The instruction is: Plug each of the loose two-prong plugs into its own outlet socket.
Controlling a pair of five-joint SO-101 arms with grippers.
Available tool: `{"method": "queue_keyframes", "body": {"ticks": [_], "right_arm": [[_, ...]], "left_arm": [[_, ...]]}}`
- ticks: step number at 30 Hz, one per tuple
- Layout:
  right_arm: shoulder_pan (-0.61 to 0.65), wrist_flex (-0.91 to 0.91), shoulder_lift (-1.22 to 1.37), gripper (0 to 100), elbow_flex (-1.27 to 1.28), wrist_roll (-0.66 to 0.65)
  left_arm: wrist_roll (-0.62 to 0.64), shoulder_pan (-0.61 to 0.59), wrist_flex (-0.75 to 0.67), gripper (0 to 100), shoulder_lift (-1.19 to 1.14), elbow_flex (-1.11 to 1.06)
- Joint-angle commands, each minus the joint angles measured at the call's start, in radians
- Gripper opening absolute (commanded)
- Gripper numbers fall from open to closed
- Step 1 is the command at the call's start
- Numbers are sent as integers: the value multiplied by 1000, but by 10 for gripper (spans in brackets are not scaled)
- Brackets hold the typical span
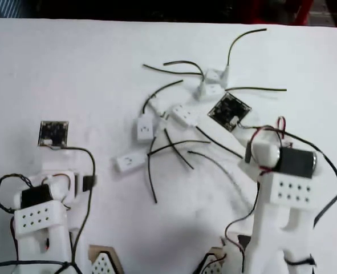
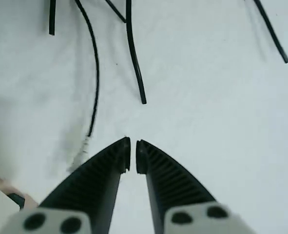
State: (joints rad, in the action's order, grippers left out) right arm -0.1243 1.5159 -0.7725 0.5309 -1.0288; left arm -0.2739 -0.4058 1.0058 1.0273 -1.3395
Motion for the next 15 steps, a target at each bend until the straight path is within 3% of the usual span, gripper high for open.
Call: {"method": "queue_keyframes", "body": {"ticks": [1, 8, 15], "right_arm": [[-21, -12, -74, 17, -40, 32], [-5, -117, -62, 17, -34, 193], [54, 22, 102, 37, 11, 210]], "left_arm": [[-8, -2, -14, 331, 19, 3], [-8, -2, -14, 331, 19, 3], [-8, -2, -14, 331, 19, 3]]}}
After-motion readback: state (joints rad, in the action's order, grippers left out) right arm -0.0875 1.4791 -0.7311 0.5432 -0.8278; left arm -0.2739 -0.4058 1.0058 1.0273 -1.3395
